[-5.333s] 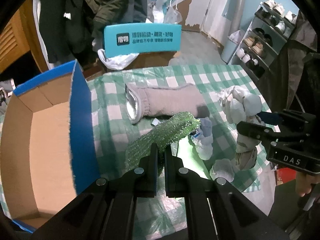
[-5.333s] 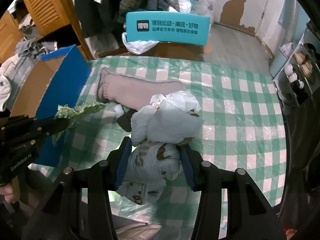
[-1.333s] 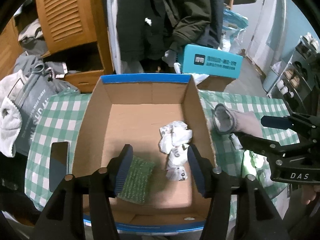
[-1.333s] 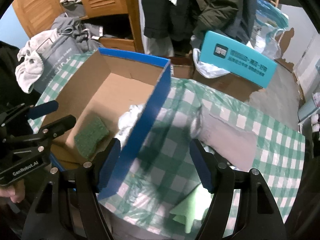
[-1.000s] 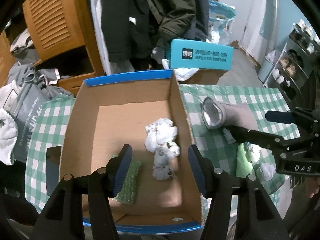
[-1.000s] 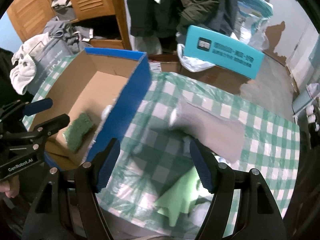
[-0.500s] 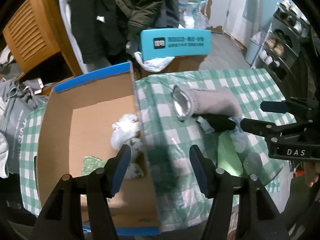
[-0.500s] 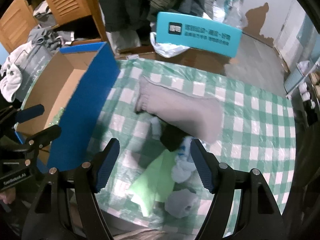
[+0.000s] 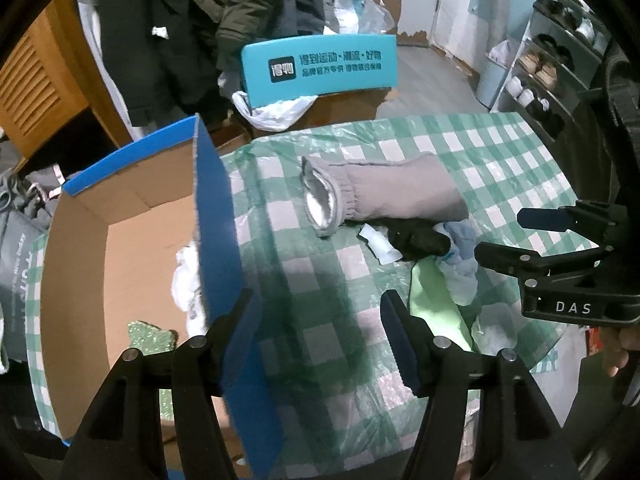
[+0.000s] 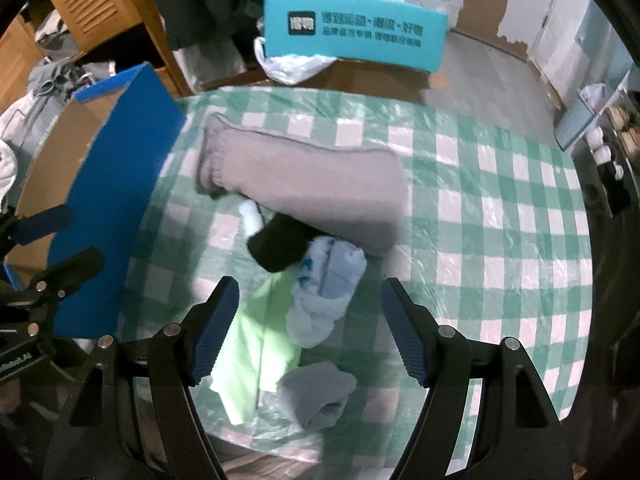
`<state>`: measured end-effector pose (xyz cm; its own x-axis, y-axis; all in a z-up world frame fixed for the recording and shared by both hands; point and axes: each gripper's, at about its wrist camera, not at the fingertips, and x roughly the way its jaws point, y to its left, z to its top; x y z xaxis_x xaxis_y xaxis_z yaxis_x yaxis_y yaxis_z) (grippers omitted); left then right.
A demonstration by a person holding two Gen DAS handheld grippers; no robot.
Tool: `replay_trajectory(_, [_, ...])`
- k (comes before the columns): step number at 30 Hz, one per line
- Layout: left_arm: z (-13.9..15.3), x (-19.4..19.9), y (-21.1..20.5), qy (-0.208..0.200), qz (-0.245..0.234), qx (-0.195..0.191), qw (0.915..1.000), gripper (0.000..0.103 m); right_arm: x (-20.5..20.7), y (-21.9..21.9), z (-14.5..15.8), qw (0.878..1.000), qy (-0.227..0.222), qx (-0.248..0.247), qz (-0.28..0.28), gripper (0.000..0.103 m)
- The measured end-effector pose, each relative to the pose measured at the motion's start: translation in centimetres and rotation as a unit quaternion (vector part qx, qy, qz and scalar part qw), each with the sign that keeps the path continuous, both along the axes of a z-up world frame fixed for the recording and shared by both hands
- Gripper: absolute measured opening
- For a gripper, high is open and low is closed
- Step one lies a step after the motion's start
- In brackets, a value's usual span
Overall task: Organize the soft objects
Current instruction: 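Withdraw both grippers from the box back over the table items, then grasp the light blue rolled sock with the right gripper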
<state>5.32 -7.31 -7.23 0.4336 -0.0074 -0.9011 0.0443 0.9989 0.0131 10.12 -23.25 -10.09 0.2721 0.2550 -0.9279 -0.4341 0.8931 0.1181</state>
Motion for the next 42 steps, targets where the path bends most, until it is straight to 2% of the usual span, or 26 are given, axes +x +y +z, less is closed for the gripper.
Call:
replay_trajectory(15, [-3.8,2.3,-2.0,0.045,-0.019,-0.005,0.9988,0.067,1.8,-0.8,-5.7,0.999,0.047,-0.014,-0.018,0.073])
replay_trajectory(30, [-6.5,3.8,-2.4,0.076,-0.018,-0.027,0.9966,0.067,2.9,-0.1,-8.6,0.998,0.062,-0.026,-0.018,0.073])
replay_trajectory(31, [-6.6,3.8,-2.4,0.077,-0.02,-0.026,0.9965,0.067,2.9,-0.1,-8.7,0.998,0.062,-0.028,-0.017,0.07])
replay_trajectory(33, [-6.8,3.7,-2.6,0.079,-0.022,-0.025,0.9963,0.067,3.1,0.1,-9.1,0.997,0.065,-0.029,-0.014,0.052])
replay_trajectory(34, [-6.8,3.7,-2.6,0.08,-0.023,-0.025,0.9962,0.067,3.1,0.3,-9.4,0.997,0.07,-0.031,-0.011,0.049])
replay_trajectory(38, [-7.1,3.5,-3.1,0.084,-0.029,-0.023,0.9957,0.067,2.9,0.4,-9.7,0.997,0.074,-0.035,-0.007,0.043])
replay_trajectory(42, [-7.2,3.4,-3.7,0.089,-0.035,-0.025,0.9951,0.069,2.5,0.1,-8.9,0.997,0.072,-0.035,-0.009,0.043])
